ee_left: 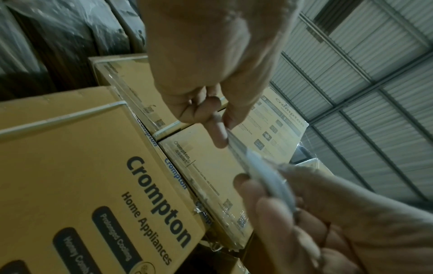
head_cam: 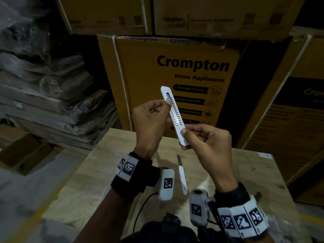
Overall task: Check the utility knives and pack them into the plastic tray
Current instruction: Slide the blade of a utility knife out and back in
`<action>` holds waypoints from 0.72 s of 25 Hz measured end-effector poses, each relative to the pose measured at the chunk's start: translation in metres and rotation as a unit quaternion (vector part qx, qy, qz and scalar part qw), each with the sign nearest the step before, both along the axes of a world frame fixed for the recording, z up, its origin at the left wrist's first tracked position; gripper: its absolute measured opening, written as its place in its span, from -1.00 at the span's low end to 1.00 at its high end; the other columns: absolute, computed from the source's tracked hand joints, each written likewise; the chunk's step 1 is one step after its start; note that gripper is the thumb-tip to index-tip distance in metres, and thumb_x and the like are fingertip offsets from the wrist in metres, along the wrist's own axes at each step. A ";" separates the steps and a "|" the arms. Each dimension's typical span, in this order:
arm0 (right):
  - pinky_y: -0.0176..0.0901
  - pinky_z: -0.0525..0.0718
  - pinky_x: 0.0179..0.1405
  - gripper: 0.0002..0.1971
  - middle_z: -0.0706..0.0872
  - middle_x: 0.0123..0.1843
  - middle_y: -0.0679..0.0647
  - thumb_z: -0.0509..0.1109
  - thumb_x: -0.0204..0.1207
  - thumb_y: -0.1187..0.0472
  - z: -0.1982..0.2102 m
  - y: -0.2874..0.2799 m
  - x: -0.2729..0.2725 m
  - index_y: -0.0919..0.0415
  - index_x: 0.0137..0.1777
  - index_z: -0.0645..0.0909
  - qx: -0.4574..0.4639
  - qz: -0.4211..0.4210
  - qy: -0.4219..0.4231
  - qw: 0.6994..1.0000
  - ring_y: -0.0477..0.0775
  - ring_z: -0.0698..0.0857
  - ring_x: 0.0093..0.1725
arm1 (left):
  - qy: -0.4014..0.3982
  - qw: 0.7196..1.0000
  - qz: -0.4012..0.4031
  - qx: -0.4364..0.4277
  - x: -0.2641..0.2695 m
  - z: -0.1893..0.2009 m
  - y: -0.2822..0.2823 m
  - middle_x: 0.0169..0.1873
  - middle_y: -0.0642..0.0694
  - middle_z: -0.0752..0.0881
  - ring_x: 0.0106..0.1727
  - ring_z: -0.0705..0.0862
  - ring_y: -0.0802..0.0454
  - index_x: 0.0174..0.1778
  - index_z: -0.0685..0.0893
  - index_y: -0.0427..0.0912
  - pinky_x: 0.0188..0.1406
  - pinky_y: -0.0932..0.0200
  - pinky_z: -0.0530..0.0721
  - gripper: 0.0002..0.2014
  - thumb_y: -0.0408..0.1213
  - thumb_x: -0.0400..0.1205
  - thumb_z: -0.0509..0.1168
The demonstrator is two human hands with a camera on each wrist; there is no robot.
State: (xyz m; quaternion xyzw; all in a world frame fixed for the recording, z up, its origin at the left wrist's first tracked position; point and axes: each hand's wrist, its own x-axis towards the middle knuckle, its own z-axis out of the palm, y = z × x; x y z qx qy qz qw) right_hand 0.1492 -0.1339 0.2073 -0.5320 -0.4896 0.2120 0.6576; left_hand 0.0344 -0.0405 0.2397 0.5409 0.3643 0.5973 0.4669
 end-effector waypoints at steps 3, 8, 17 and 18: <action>-0.04 0.86 -0.34 -0.81 0.91 -0.11 0.09 0.58 0.54 0.30 -0.001 0.000 -0.001 0.35 0.11 0.83 0.029 -0.003 -0.017 0.999 0.06 0.90 -0.25 | -0.007 1.000 -0.010 0.005 0.000 0.005 0.002 -0.21 -0.12 0.89 -0.19 0.90 -0.03 -0.04 0.85 -0.27 -0.25 0.11 0.86 -0.92 -0.34 0.65 0.48; -0.14 0.83 -0.41 -0.86 0.90 -0.16 0.05 0.58 0.55 0.31 0.004 -0.004 -0.004 0.35 0.06 0.85 0.079 -0.031 -0.131 0.988 -0.12 0.87 -0.32 | 0.000 1.000 -0.018 0.003 -0.004 0.003 0.000 -0.22 -0.10 0.89 -0.23 0.89 0.02 -0.05 0.85 -0.23 -0.32 0.17 0.83 -0.94 -0.36 0.66 0.46; -0.26 0.82 -0.38 -0.88 0.87 -0.22 -0.04 0.60 0.53 0.30 0.012 -0.013 -0.016 0.29 0.02 0.85 0.089 -0.064 -0.158 0.981 -0.21 0.85 -0.32 | -0.029 0.999 -0.021 0.013 -0.013 0.007 -0.009 -0.22 -0.10 0.90 -0.22 0.90 -0.01 -0.02 0.85 -0.29 -0.31 0.17 0.82 -0.91 -0.35 0.65 0.47; -0.29 0.81 -0.37 -0.88 0.86 -0.21 -0.05 0.60 0.53 0.30 0.013 -0.014 -0.017 0.29 0.03 0.85 0.097 -0.071 -0.161 0.980 -0.22 0.85 -0.31 | -0.033 0.999 -0.021 0.015 -0.013 0.009 -0.009 -0.22 -0.10 0.90 -0.21 0.90 -0.02 -0.02 0.85 -0.28 -0.31 0.16 0.82 -0.91 -0.35 0.65 0.47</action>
